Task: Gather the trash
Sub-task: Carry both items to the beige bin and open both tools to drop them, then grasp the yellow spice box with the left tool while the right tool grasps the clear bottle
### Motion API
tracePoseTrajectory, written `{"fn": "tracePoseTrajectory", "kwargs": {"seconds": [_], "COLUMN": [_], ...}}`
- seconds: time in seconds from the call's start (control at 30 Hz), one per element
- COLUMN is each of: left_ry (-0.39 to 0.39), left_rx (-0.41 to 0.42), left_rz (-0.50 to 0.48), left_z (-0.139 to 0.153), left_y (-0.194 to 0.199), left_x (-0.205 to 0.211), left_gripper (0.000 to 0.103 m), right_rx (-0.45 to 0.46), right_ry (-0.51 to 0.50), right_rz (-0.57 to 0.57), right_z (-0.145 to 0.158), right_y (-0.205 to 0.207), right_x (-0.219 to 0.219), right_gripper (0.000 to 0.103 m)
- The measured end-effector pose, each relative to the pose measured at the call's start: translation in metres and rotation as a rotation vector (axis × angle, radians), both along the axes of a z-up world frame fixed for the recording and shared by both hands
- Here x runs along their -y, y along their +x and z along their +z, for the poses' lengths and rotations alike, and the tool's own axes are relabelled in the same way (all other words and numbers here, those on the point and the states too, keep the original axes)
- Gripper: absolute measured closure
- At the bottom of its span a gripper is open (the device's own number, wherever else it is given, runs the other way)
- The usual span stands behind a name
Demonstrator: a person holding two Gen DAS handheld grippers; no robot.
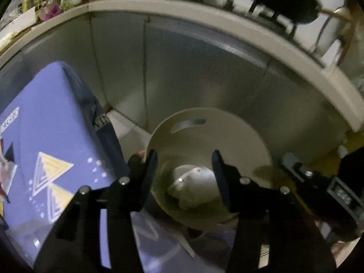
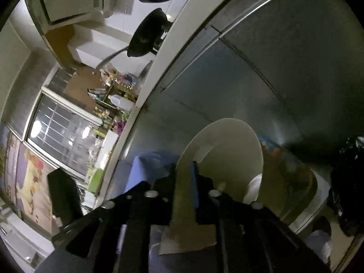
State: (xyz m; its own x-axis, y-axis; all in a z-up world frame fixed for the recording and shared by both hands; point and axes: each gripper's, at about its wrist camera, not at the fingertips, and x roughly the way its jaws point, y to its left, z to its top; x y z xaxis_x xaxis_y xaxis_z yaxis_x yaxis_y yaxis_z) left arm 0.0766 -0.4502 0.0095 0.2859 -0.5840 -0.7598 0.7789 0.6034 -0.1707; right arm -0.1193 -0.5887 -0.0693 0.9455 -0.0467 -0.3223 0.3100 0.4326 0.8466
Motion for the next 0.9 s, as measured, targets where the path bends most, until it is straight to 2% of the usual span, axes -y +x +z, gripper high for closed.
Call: {"fn": "tracePoseTrajectory", "kwargs": {"seconds": [0.03, 0.07, 0.17, 0.3, 0.43, 0.5, 0.57, 0.67, 0.77, 0.83, 0.9], "left_ry": [-0.026, -0.039, -0.075, -0.099, -0.092, -0.088, -0.096, -0.128, -0.168, -0.193, -0.198], "left_rx": [0.006, 0.012, 0.053, 0.105, 0.099, 0.074, 0.047, 0.067, 0.064, 0.067, 0.098], "left_rz": [-0.012, -0.023, -0.067, -0.079, -0.016, 0.052, 0.147, 0.278, 0.373, 0.389, 0.370], "left_z": [0.010, 0.016, 0.032, 0.040, 0.036, 0.031, 0.028, 0.033, 0.037, 0.039, 0.041], "left_y": [-0.009, -0.015, -0.041, -0.065, -0.067, -0.058, -0.044, -0.025, 0.000, 0.015, 0.026], "left_x": [-0.012, -0.018, -0.057, -0.130, -0.209, -0.252, -0.296, -0.351, -0.390, -0.402, -0.396], "left_gripper": [0.054, 0.051, 0.047, 0.045, 0.045, 0.045, 0.045, 0.045, 0.045, 0.045, 0.045], "right_rx": [0.015, 0.037, 0.070, 0.071, 0.050, 0.042, 0.016, -0.018, -0.026, -0.032, -0.049], "right_ry": [0.011, 0.017, -0.053, -0.129, -0.161, -0.185, -0.233, -0.270, -0.266, -0.295, -0.336], "right_rz": [-0.001, -0.007, 0.015, 0.163, 0.305, 0.357, 0.427, 0.509, 0.588, 0.636, 0.650], "right_z": [0.008, 0.014, 0.038, 0.061, 0.069, 0.076, 0.084, 0.094, 0.099, 0.103, 0.106], "right_y": [-0.002, -0.005, -0.009, 0.005, 0.027, 0.038, 0.053, 0.079, 0.096, 0.105, 0.111], "right_x": [-0.002, -0.006, -0.029, -0.063, -0.107, -0.126, -0.154, -0.187, -0.217, -0.240, -0.255], "right_gripper": [0.042, 0.025, 0.021, 0.021, 0.022, 0.026, 0.036, 0.050, 0.055, 0.055, 0.055]}}
